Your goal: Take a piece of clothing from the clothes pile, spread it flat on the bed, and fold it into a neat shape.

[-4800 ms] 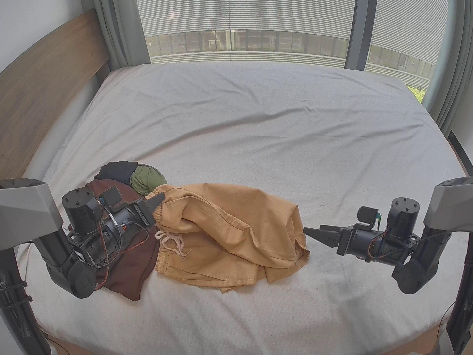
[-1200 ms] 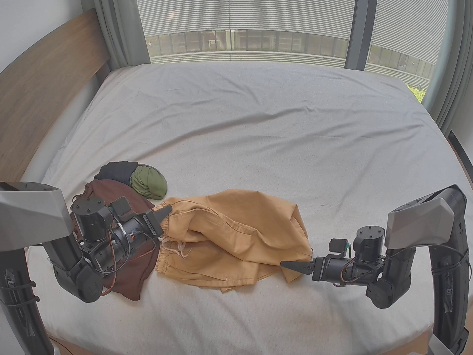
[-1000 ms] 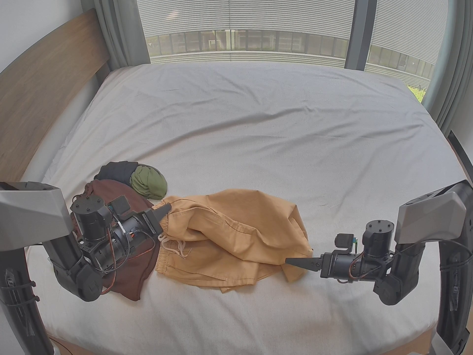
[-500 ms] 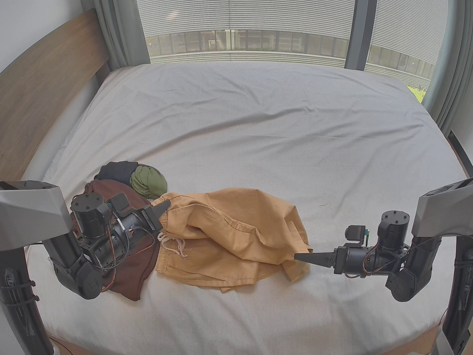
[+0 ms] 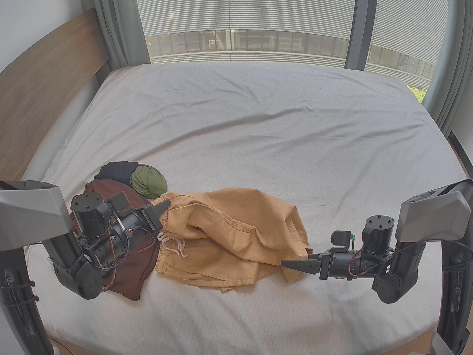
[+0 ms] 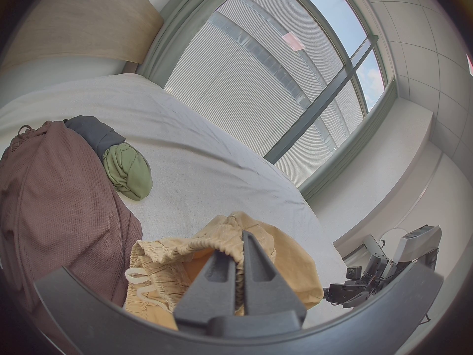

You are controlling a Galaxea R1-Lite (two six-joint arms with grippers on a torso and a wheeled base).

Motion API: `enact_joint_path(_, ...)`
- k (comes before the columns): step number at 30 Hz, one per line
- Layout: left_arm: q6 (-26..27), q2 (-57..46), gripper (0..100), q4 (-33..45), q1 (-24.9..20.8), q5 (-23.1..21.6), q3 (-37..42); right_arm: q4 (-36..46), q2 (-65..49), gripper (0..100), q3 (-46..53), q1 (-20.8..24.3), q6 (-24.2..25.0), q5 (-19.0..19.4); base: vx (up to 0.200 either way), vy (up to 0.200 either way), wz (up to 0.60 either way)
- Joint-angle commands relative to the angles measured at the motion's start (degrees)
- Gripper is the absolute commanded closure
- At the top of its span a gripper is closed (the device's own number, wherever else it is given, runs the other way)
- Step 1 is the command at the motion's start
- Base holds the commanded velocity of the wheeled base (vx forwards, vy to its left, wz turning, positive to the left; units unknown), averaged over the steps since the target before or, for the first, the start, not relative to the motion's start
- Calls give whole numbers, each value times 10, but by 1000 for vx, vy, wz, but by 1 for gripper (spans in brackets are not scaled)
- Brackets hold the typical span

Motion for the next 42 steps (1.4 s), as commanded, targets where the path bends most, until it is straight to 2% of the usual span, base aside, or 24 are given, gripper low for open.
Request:
enact_joint_path(1, 0, 0, 100, 0, 0, 0, -1, -1, 13, 0, -9, 1, -7, 1, 0, 0, 0)
enact_joint_path(12, -1, -1, 100, 0, 0, 0, -1, -2, 34, 0, -29, 1, -39, -2, 0, 0, 0)
enact_joint_path(19, -1, -1, 100, 0, 0, 0, -2, -3, 43, 0, -42, 2, -44, -20, 0, 0, 0)
enact_joint_path(20, -1, -1, 100, 0, 0, 0, -2, -3, 43, 100, -42, 2, -44, -20, 0, 0, 0)
enact_joint_path(30, -4, -1, 100, 0, 2, 0, -9, -2, 31, 100, -28, -8, -54, -21, 0, 0, 0)
enact_joint_path(42, -63, -77, 100, 1, 9, -3, -19, 2, -78, 100, 1, -55, -46, -26, 0, 0, 0)
